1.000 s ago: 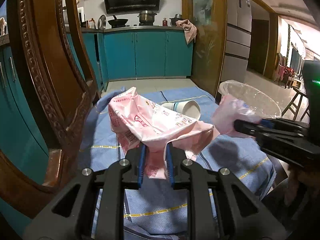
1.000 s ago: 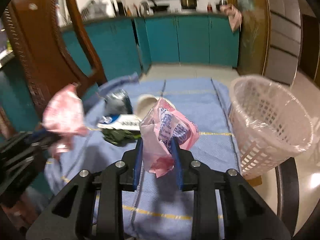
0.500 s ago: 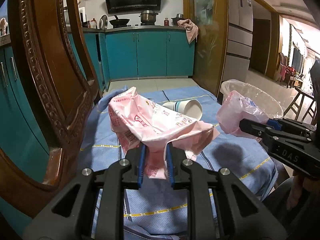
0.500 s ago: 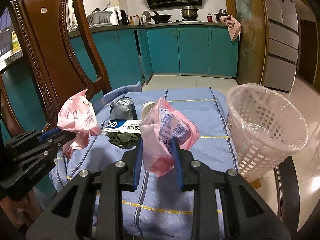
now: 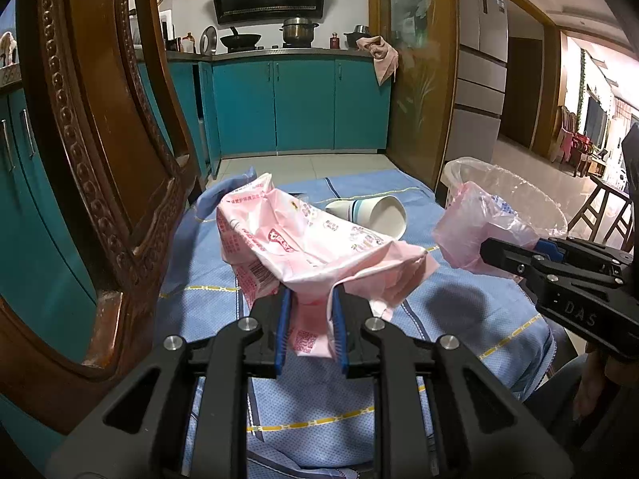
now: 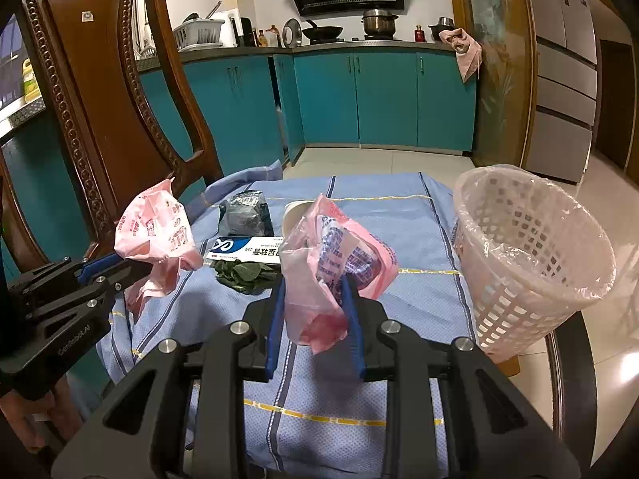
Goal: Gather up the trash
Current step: 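Carry the pink plastic bag with the right tool and drop it into the wastebasket, then swing the left tool over the wastebasket and release the pink paper bag, then grasp the white paper cup by its rim with the right tool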
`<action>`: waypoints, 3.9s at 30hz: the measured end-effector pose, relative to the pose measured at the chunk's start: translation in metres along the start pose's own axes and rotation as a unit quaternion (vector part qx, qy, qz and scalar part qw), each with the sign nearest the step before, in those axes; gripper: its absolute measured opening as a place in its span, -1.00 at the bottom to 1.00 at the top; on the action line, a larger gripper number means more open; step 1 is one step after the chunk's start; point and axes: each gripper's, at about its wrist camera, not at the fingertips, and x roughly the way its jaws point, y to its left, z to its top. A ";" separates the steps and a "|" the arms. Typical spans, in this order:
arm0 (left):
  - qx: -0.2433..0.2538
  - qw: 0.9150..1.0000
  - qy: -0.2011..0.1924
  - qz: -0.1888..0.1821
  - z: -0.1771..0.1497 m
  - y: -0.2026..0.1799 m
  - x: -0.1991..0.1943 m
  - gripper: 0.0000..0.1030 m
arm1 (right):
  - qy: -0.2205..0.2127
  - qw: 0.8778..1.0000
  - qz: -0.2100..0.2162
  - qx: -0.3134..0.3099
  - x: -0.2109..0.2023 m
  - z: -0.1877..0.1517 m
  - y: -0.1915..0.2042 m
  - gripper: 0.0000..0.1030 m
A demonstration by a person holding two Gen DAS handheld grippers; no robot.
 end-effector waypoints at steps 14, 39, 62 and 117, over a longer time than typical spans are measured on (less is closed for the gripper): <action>-0.005 1.000 -0.002 0.005 0.000 0.002 0.003 -0.61 | -0.040 0.998 -0.016 0.038 -0.015 0.016 -0.027 -0.45; 0.064 0.997 -0.015 -0.045 0.029 -0.059 0.009 -0.61 | -0.187 0.937 -0.141 0.258 -0.093 -0.014 -0.125 0.85; 0.110 0.989 -0.006 -0.094 0.084 -0.123 0.053 0.75 | -0.158 0.949 -0.138 0.235 -0.076 -0.010 -0.121 0.87; -0.044 0.997 0.063 -0.015 0.005 0.009 0.049 0.84 | 0.100 0.995 -0.022 -0.001 0.153 0.056 0.005 0.23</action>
